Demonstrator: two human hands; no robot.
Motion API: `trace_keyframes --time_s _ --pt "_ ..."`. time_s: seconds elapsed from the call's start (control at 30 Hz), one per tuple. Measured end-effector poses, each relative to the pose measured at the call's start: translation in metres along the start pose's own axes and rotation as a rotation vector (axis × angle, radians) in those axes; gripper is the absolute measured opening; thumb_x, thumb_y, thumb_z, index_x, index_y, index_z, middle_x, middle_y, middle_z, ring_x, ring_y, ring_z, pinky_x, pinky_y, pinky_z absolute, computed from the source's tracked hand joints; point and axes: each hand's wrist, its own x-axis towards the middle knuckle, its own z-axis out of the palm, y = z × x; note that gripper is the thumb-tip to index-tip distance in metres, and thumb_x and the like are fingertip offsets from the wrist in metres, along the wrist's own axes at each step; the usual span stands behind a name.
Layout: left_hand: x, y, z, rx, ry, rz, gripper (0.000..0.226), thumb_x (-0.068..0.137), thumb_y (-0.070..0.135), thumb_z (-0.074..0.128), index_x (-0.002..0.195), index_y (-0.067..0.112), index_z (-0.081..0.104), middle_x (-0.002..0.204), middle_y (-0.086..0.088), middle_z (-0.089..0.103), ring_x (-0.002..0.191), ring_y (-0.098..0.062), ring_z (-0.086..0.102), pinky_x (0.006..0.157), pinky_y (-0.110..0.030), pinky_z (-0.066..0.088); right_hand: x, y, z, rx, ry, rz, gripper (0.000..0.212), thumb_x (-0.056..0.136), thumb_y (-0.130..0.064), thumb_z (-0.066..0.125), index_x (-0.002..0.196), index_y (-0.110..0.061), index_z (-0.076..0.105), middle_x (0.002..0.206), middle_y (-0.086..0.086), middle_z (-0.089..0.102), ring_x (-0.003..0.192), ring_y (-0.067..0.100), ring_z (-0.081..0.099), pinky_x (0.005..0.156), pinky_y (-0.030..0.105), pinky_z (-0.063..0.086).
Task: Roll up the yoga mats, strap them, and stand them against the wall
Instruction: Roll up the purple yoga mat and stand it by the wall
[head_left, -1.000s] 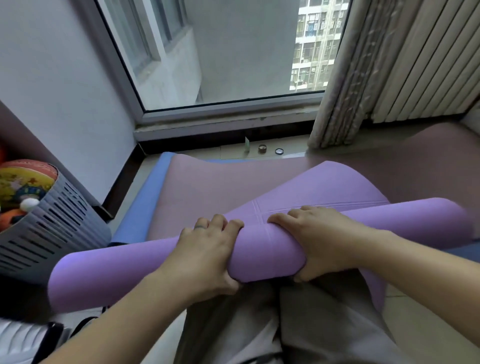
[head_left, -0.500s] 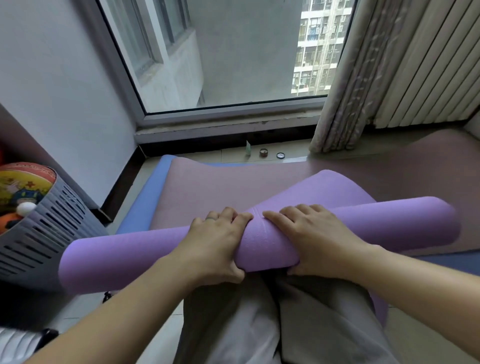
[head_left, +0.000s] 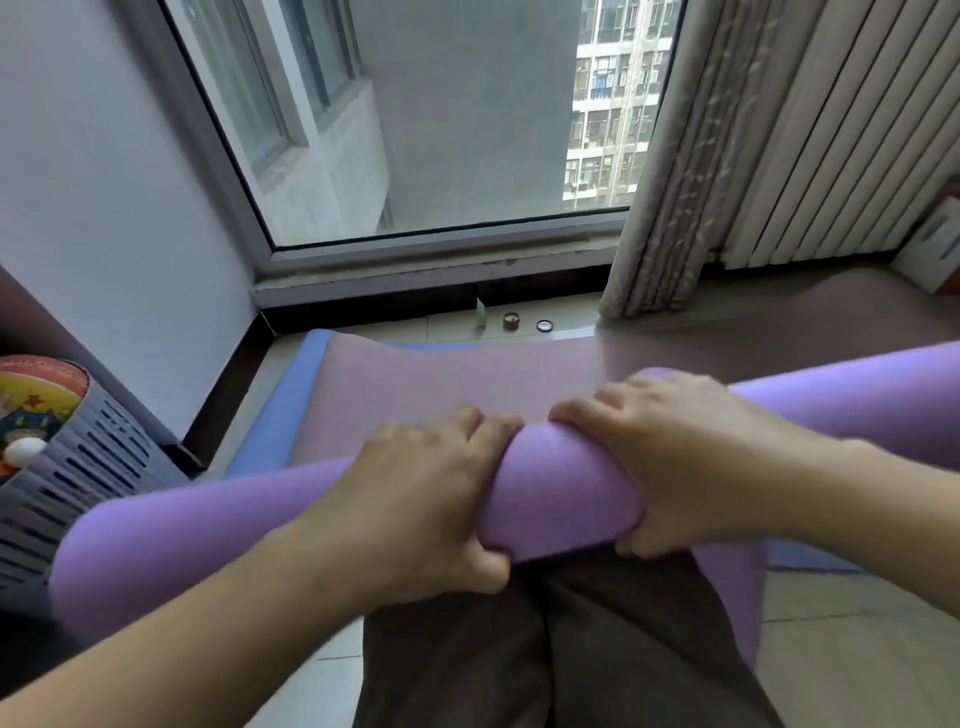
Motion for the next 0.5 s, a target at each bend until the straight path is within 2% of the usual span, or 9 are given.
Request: trace_keyframes --time_s 0.17,0.27,0.33,0.37,0.43,0.47,0.5 --pt "-0.008 0.013 0.029 -0.033 -0.147 0.043 0.083 0.065 0.055 0.062 0.137 0.039 0.022 0.123 0.010 0.044 0.107 -0.019 0.053 0.090 -0.032 0.044 -0.023 -0.019 0.048 0.211 -0.151 0.014 0.093 0.058 -0.067 0.063 0.136 -0.038 0.020 0.117 -0.012 0.048 0.107 0.016 0.050 0.088 0.036 0.046" --pt "-0.010 0.012 0.043 -0.064 -0.222 0.053 0.083 0.064 0.055 0.064 0.136 0.039 0.026 0.121 0.009 0.045 0.105 -0.019 0.054 0.086 -0.032 0.046 -0.033 -0.022 0.064 0.273 -0.120 0.022 0.104 0.064 -0.069 0.061 0.147 -0.040 0.004 0.139 -0.012 0.036 0.124 0.014 0.039 0.103 0.031 0.034" --pt "-0.008 0.006 0.044 -0.153 -0.263 0.024 0.082 0.062 0.056 0.065 0.134 0.045 0.027 0.117 0.014 0.047 0.103 -0.014 0.054 0.084 -0.029 0.046 -0.036 -0.026 0.064 0.263 -0.086 0.024 0.107 0.063 -0.071 0.060 0.149 -0.038 0.005 0.147 -0.008 0.031 0.130 0.016 0.036 0.108 0.033 0.031" --pt "-0.005 0.002 0.044 -0.199 -0.298 0.008 0.080 0.062 0.056 0.066 0.132 0.048 0.028 0.116 0.017 0.048 0.103 -0.010 0.054 0.084 -0.027 0.045 -0.035 -0.027 0.067 0.199 -0.047 0.020 0.108 0.058 -0.072 0.060 0.148 -0.034 0.015 0.144 -0.003 0.038 0.125 0.019 0.043 0.104 0.037 0.038" --pt "0.008 -0.008 0.042 -0.287 -0.417 -0.021 0.079 0.065 0.054 0.070 0.133 0.051 0.029 0.119 0.020 0.048 0.108 -0.006 0.051 0.092 -0.027 0.044 -0.030 -0.030 0.074 0.126 0.064 0.028 0.110 0.045 -0.073 0.062 0.140 -0.024 0.036 0.124 0.003 0.058 0.102 0.024 0.060 0.083 0.042 0.053" --pt "0.014 -0.013 0.041 -0.327 -0.487 -0.032 0.080 0.067 0.053 0.072 0.135 0.051 0.029 0.124 0.020 0.048 0.112 -0.005 0.049 0.097 -0.028 0.043 -0.025 -0.031 0.078 0.129 0.088 0.021 0.108 0.045 -0.071 0.064 0.138 -0.022 0.038 0.118 0.003 0.060 0.097 0.025 0.062 0.077 0.042 0.054" --pt "0.020 -0.018 0.040 -0.357 -0.544 -0.041 0.082 0.070 0.052 0.073 0.138 0.050 0.028 0.129 0.020 0.046 0.116 -0.004 0.047 0.101 -0.029 0.041 -0.019 -0.031 0.078 0.142 0.053 0.018 0.106 0.049 -0.068 0.067 0.140 -0.023 0.034 0.120 0.002 0.058 0.099 0.026 0.060 0.080 0.043 0.052"
